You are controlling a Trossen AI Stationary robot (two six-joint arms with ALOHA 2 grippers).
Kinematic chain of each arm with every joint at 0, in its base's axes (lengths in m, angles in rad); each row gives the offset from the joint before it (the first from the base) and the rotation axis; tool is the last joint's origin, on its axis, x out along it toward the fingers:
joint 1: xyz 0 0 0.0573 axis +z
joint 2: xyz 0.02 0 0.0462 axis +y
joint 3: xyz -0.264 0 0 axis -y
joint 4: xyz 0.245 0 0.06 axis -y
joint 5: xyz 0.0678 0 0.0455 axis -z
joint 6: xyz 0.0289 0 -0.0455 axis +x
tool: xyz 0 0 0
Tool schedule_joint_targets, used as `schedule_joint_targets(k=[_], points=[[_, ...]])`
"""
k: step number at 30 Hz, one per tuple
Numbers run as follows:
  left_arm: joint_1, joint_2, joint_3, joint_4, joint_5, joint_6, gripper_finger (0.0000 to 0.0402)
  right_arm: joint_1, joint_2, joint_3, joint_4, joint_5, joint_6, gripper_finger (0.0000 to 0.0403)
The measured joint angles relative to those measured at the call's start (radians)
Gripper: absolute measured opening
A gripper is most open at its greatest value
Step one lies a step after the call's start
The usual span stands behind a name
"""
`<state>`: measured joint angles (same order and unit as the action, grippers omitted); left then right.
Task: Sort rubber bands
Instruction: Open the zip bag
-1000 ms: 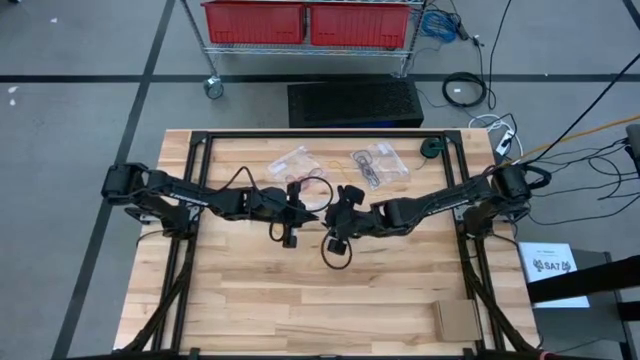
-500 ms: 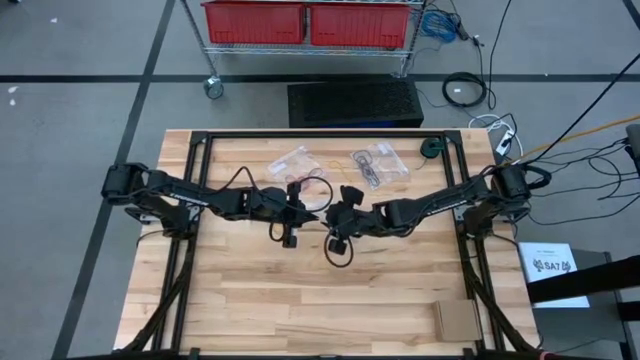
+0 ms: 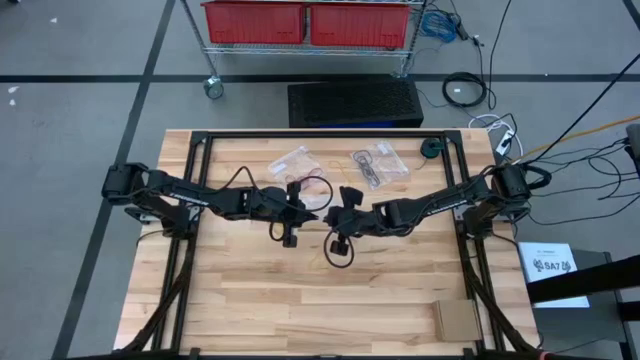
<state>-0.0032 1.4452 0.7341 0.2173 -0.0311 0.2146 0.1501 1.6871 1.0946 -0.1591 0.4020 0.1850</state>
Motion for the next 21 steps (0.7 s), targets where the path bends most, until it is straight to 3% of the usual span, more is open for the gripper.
schedule_joint_targets(k=[10, 15, 21], points=[[0.0, -0.019, 0.0, 0.0, 0.0, -0.003, 0.0001, 0.023, 0.0, 0.0, -0.129, 0.012, 0.081, 0.0], [0.0, -0.019, 0.0, -0.002, 0.0, -0.002, 0.0001, 0.036, 0.0, 0.0, -0.08, 0.05, 0.117, 0.0001], [0.0, -0.019, 0.0, -0.009, 0.0, -0.002, 0.0001, 0.025, 0.0, 0.0, -0.021, 0.075, 0.101, 0.0043]])
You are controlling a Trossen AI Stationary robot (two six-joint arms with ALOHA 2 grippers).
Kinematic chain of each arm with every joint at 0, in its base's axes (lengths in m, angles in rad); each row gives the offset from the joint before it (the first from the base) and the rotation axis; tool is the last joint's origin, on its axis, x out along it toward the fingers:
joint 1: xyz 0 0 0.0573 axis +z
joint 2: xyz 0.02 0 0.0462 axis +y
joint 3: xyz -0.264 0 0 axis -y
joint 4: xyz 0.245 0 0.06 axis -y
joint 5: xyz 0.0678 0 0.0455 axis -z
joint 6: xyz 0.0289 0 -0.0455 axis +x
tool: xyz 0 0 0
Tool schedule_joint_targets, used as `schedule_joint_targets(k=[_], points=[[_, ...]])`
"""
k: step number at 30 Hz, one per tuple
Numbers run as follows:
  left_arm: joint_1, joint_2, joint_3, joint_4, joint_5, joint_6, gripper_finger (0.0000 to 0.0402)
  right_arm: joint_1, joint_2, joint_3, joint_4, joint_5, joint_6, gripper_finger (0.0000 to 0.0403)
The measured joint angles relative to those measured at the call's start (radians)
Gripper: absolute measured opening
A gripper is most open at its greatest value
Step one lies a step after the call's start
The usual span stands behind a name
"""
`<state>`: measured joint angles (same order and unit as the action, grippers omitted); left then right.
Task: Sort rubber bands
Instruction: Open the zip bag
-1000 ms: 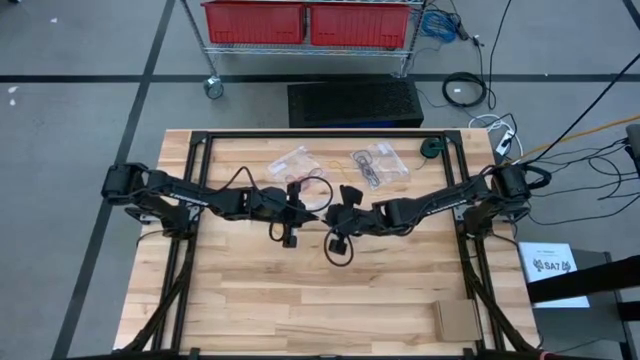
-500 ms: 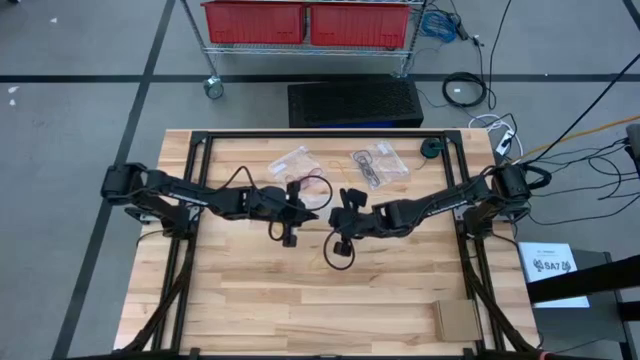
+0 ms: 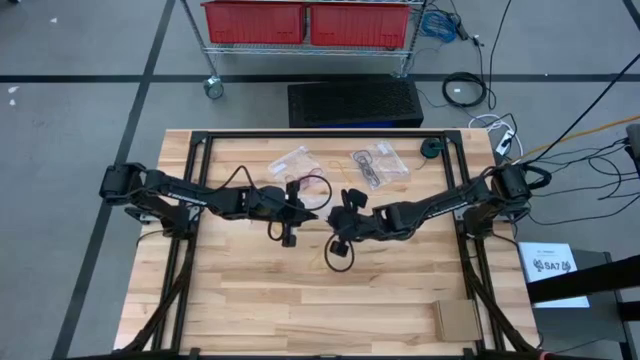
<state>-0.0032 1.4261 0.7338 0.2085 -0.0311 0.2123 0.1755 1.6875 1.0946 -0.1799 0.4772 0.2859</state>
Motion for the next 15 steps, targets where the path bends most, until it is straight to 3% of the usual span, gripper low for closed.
schedule_joint_targets(k=[8, 15], points=[[0.0, 0.0, 0.0, -0.002, 0.0, 0.003, 0.0001, -0.011, 0.0, 0.0, 0.029, -0.012, 0.015, 0.0131], [0.0, 0.0, 0.0, 0.0, 0.0, 0.003, 0.0001, -0.017, 0.0, 0.0, 0.064, -0.012, 0.021, 0.0151]])
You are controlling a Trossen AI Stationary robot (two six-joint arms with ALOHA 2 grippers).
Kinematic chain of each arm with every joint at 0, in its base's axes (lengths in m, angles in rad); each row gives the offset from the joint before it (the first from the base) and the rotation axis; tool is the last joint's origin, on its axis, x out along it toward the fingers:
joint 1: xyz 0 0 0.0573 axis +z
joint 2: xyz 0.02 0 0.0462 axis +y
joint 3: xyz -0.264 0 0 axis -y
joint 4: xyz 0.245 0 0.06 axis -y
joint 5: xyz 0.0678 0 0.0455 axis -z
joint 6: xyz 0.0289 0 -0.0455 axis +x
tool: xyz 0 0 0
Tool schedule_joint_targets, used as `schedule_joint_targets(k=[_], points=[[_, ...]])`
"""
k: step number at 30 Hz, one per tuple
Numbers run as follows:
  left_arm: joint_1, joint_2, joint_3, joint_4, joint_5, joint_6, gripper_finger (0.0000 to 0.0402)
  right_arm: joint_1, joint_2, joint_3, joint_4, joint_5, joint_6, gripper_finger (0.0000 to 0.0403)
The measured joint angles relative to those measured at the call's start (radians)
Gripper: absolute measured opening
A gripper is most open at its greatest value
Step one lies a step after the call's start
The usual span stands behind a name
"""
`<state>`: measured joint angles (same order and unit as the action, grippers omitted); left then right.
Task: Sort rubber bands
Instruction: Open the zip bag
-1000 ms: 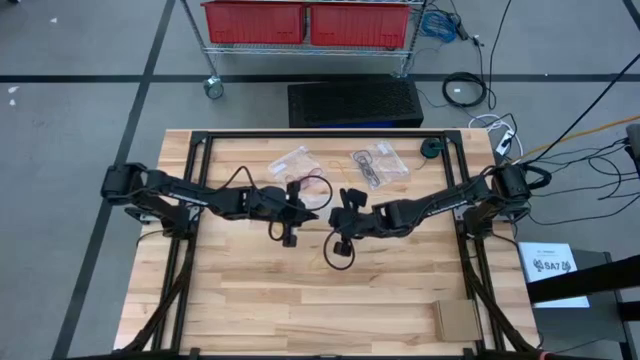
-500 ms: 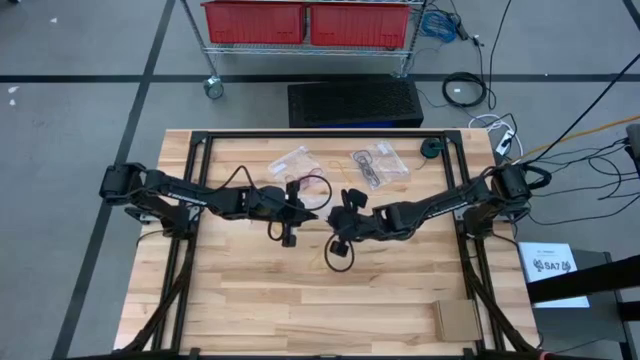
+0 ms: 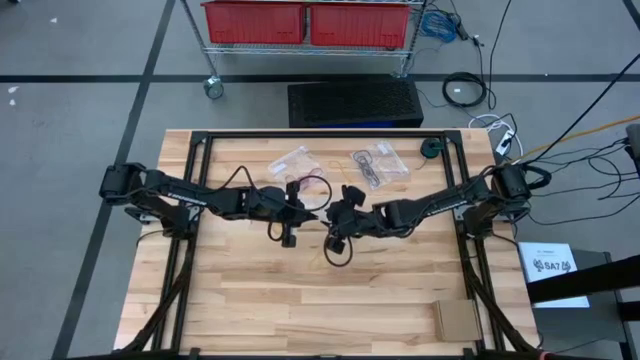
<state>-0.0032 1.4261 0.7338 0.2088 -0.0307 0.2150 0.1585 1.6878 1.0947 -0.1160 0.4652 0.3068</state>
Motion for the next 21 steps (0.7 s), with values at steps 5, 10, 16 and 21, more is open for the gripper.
schedule_joint_targets(k=[5, 10, 16, 21], points=[[0.0, 0.0, 0.0, 0.0, 0.0, 0.0, 0.0001, 0.0, 0.0, 0.0, 0.017, 0.0, -0.005, 0.0145], [0.0, 0.0, 0.0, 0.0, 0.0, 0.0, 0.0001, -0.001, 0.0, 0.0, 0.019, 0.002, -0.005, 0.0125], [0.0, 0.0, 0.0, 0.001, 0.0, -0.001, 0.0001, 0.0, 0.0, 0.0, 0.039, 0.002, -0.031, 0.0044], [0.001, 0.0, -0.001, 0.009, -0.001, -0.003, 0.0001, 0.002, 0.0, 0.0, 0.033, 0.005, -0.046, 0.0007]])
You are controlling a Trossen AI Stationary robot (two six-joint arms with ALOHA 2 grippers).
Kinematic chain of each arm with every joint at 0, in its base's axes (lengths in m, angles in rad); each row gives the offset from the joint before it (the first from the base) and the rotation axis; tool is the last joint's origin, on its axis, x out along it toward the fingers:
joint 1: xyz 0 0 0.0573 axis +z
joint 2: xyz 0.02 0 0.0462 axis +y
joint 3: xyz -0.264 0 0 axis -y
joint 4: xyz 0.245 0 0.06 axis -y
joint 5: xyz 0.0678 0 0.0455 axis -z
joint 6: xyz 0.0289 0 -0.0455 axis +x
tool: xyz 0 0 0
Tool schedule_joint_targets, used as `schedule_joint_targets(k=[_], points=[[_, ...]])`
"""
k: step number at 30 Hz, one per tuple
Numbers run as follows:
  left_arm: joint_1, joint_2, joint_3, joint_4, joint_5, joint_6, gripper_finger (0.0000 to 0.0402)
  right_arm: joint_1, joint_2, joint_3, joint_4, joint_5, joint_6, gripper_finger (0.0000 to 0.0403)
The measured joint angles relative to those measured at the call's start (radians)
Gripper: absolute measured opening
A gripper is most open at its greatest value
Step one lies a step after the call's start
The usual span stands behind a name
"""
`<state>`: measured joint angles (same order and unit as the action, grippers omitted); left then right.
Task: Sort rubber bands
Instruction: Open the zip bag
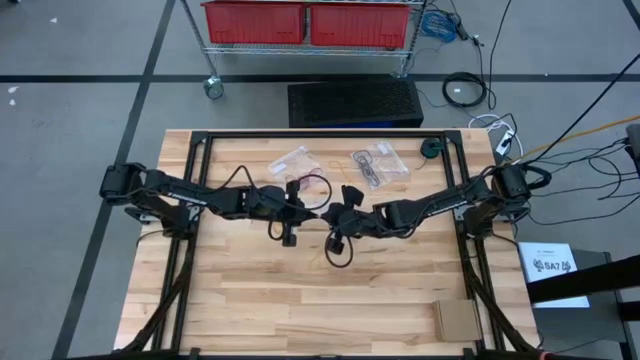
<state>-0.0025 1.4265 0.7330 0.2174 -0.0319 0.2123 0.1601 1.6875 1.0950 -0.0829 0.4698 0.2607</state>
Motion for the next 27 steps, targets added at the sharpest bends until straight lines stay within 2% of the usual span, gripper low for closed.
schedule_joint_targets(k=[9, 18, 23, 27], points=[[-0.001, -0.006, 0.0, 0.009, -0.026, 0.0, 0.0001, 0.032, 0.0, 0.001, -0.097, 0.016, 0.049, 0.0002], [-0.001, -0.079, 0.0, -0.012, -0.029, -0.021, 0.0001, 0.066, 0.0, 0.001, -0.228, 0.028, 0.143, 0.0], [-0.001, -0.083, -0.002, -0.026, -0.029, -0.023, 0.0001, 0.081, 0.0, 0.009, -0.171, 0.033, 0.14, 0.0006], [-0.001, -0.082, -0.002, -0.038, -0.029, -0.023, 0.0001, 0.08, 0.0, 0.054, -0.152, 0.042, 0.076, 0.0035]])
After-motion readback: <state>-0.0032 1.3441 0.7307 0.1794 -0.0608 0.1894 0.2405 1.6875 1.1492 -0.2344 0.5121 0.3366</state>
